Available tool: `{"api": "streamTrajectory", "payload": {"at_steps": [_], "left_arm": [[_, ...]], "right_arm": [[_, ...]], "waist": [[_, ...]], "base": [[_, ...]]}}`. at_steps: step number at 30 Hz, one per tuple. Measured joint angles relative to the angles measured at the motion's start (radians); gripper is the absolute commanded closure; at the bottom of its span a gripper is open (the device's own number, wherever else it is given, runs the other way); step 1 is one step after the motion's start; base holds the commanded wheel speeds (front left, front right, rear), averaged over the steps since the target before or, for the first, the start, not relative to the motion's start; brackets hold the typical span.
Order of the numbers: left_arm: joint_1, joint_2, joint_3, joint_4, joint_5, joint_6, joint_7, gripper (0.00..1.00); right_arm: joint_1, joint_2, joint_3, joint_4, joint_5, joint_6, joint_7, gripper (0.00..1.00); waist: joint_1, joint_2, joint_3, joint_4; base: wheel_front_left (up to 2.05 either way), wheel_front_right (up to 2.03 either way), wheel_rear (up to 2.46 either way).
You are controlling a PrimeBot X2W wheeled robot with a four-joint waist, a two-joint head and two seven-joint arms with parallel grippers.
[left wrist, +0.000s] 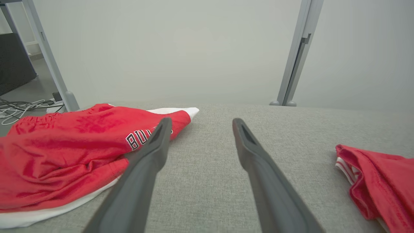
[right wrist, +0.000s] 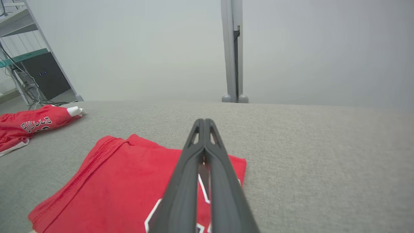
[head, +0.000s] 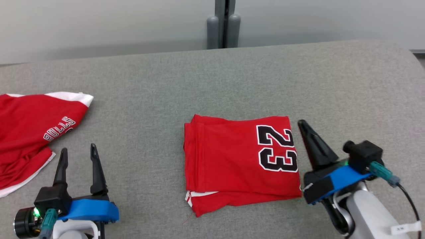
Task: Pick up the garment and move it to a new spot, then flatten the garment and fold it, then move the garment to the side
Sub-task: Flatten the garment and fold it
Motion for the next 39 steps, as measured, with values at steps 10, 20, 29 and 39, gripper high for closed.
{"api": "streamTrajectory", "payload": {"at_steps": [10,20,29,39], "left_arm": [[0.042,0.005,0.001,0.003,0.008,-0.005,0.000,0.00],[0.081,0.005,-0.024,-0.007,0.010,-0.008,0.000,0.00],[0.111,0.005,-0.043,-0.020,0.010,-0.007,0.000,0.00],[0.124,0.007,-0.058,-0.019,0.003,0.000,0.002,0.00]], "right_arm": [[0.137,0.037,-0.190,-0.054,-0.083,0.000,0.000,0.00],[0.235,0.089,-0.271,-0.104,-0.170,0.000,0.000,0.00],[0.277,0.128,-0.330,-0.099,-0.218,0.000,0.018,0.00],[0.293,0.142,-0.343,-0.102,-0.254,0.000,0.050,0.00]], "waist": [[-0.0001,0.0000,-0.057,-0.025],[-0.0001,-0.0001,-0.101,-0.010],[0.0000,-0.0001,-0.123,0.018],[0.0000,-0.0001,-0.136,0.030]], "base": [[0.00,0.00,0.00],[0.00,0.00,0.00],[0.00,0.00,0.00],[0.00,0.00,0.00]]}}
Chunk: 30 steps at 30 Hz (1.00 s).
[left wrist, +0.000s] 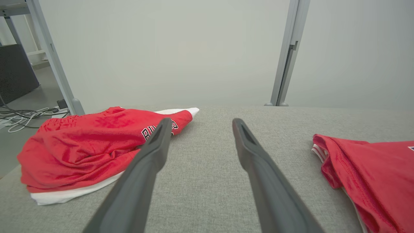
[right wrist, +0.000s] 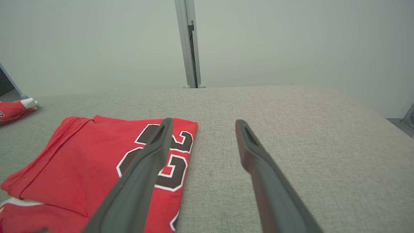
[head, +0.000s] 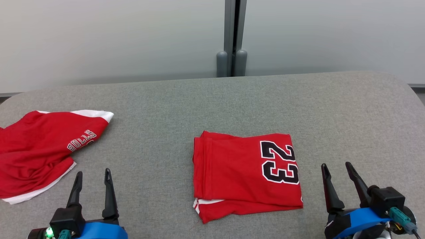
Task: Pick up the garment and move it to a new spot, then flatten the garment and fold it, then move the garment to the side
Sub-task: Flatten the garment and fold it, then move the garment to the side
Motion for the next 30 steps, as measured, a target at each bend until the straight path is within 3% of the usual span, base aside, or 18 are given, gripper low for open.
{"api": "streamTrajectory", "payload": {"at_steps": [22,30], "left_arm": [[0.000,0.013,-0.009,0.005,-0.023,0.013,0.001,0.00],[-0.021,0.016,-0.016,0.007,-0.031,0.018,0.001,0.00]], "right_arm": [[-0.002,0.003,0.023,-0.002,0.001,0.000,0.023,0.00],[-0.147,-0.002,0.074,0.020,-0.023,0.000,0.064,0.00]], "waist": [[0.0000,0.0000,0.009,0.000],[0.0001,0.0001,0.027,0.005]], "base": [[0.00,0.00,0.00],[0.00,0.00,0.00]]}}
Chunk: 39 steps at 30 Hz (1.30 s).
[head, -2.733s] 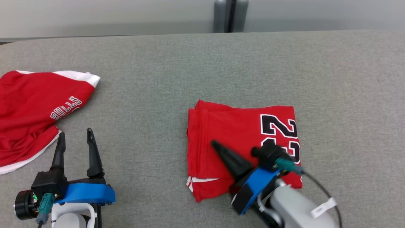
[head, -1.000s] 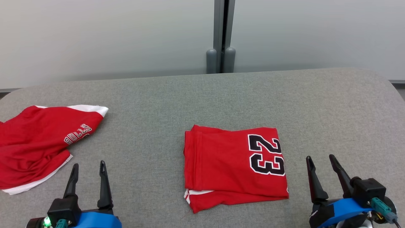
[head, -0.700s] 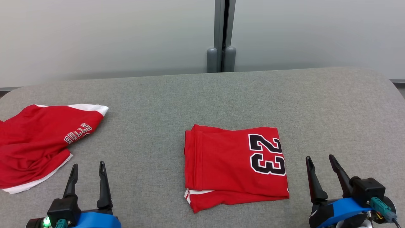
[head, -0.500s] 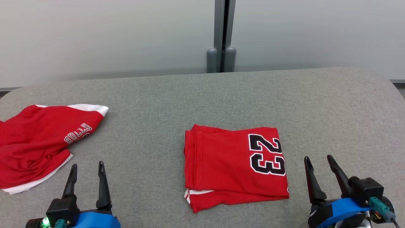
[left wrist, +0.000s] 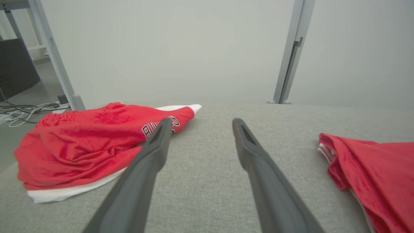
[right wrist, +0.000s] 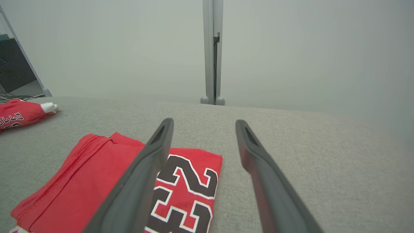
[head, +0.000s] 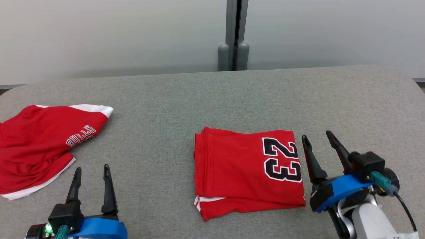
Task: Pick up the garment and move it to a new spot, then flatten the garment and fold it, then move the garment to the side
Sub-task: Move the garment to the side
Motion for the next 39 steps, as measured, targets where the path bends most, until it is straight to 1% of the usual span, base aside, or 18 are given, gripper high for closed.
{"api": "streamTrajectory", "payload": {"at_steps": [3,5,9,17,21,34,35,36,37,39], "left_arm": [[-0.005,0.001,-0.008,0.000,0.000,0.001,0.000,0.00],[-0.011,-0.001,-0.017,-0.008,0.000,0.009,0.001,0.00],[-0.022,0.002,-0.018,-0.008,-0.010,0.008,0.003,0.00],[-0.058,0.008,-0.019,0.005,-0.016,0.010,0.001,0.00],[-0.060,0.007,-0.019,0.007,-0.017,0.016,-0.001,0.00],[-0.082,0.005,-0.029,0.015,-0.019,0.017,-0.002,0.00],[-0.082,0.005,-0.029,0.015,-0.020,0.017,-0.002,0.00],[-0.083,0.004,-0.030,0.015,-0.023,0.016,-0.002,0.00],[-0.083,0.004,-0.030,0.015,-0.025,0.016,-0.002,0.00],[-0.083,0.004,-0.030,0.015,-0.026,0.016,-0.002,0.00]], "right_arm": [[-0.062,-0.012,0.012,0.035,-0.002,0.000,0.019,0.00],[-0.093,-0.016,0.012,0.074,-0.006,0.000,0.041,0.00],[-0.135,-0.022,0.004,0.154,-0.011,0.000,0.070,0.00],[-0.162,-0.020,-0.007,0.319,0.011,0.000,0.077,0.00],[-0.165,-0.011,0.000,0.389,0.043,0.000,0.070,0.00],[-0.216,0.000,0.120,0.531,0.161,-0.001,0.023,0.00],[-0.223,-0.001,0.136,0.538,0.177,-0.002,0.023,0.11],[-0.228,-0.002,0.152,0.542,0.198,-0.002,0.023,0.62],[-0.231,-0.002,0.166,0.548,0.215,-0.002,0.019,1.00],[-0.244,-0.001,0.186,0.562,0.231,-0.001,0.008,1.00]], "waist": [[0.0000,0.0000,0.010,0.007],[0.0000,0.0000,0.018,0.014],[0.0000,0.0000,0.040,0.026],[0.0000,0.0000,0.089,0.046],[0.0001,0.0001,0.102,0.046],[-0.0001,0.0000,0.114,0.039],[-0.0001,0.0000,0.114,0.040],[-0.0001,0.0000,0.115,0.040],[-0.0001,0.0000,0.115,0.040],[-0.0001,0.0000,0.117,0.039]], "base": [[0.00,0.00,0.00],[0.00,0.00,0.00],[0.00,0.00,0.00],[0.00,0.00,0.00],[0.00,0.00,0.00],[0.00,0.00,0.00],[0.00,0.00,0.00],[0.00,0.00,0.00],[0.00,0.00,0.00],[0.00,0.00,0.00]]}}
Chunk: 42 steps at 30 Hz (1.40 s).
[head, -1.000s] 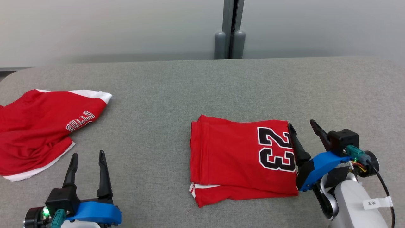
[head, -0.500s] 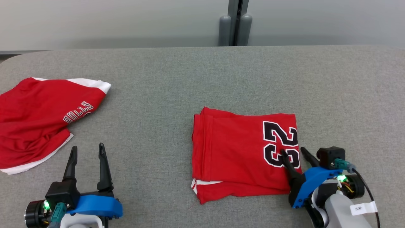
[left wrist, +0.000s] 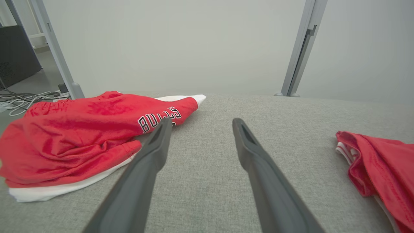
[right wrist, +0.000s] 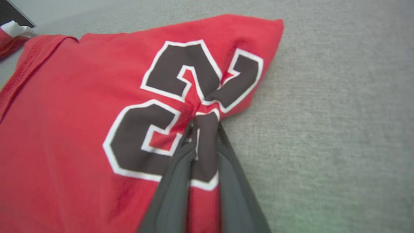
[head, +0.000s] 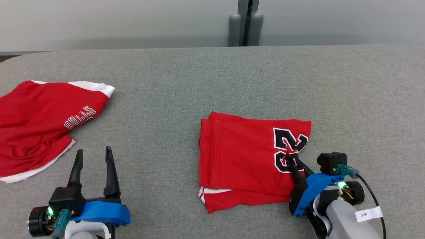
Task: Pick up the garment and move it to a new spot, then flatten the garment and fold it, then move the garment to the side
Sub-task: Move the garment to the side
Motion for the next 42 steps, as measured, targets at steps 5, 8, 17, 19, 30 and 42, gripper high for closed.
{"api": "streamTrajectory", "payload": {"at_steps": [5,8,17,19,30,42], "left_arm": [[0.000,-0.002,-0.001,-0.014,0.000,0.000,0.000,0.00],[-0.014,-0.003,-0.004,-0.031,0.000,0.000,0.000,0.00],[-0.083,-0.005,-0.025,-0.125,0.022,0.001,-0.001,0.00],[-0.100,-0.002,-0.026,-0.146,0.029,0.002,-0.001,0.00],[-0.184,0.058,-0.047,-0.328,0.092,0.011,0.040,0.00],[-0.183,0.107,-0.045,-0.501,0.120,0.019,0.125,0.00]], "right_arm": [[-0.050,-0.017,0.028,0.026,-0.035,0.001,-0.057,1.00],[-0.114,-0.061,0.044,0.025,-0.065,0.001,-0.073,1.00],[-0.307,-0.234,0.123,0.003,-0.093,0.001,-0.080,1.00],[-0.353,-0.271,0.131,-0.006,-0.078,0.002,-0.079,1.00],[-0.622,-0.486,0.159,-0.031,0.030,0.002,-0.085,1.00],[-0.761,-0.548,0.204,0.055,0.097,0.002,-0.094,1.00]], "waist": [[0.0001,0.0001,0.013,-0.005],[0.0001,0.0001,0.029,-0.011],[0.0000,0.0001,0.139,-0.050],[0.0001,0.0001,0.177,-0.069],[0.0003,0.0003,0.396,-0.212],[0.0000,0.0003,0.471,-0.292]], "base": [[0.00,0.00,0.00],[0.00,0.00,0.00],[0.00,0.00,0.00],[0.00,0.00,0.00],[0.00,0.00,0.00],[0.00,0.00,0.00]]}}
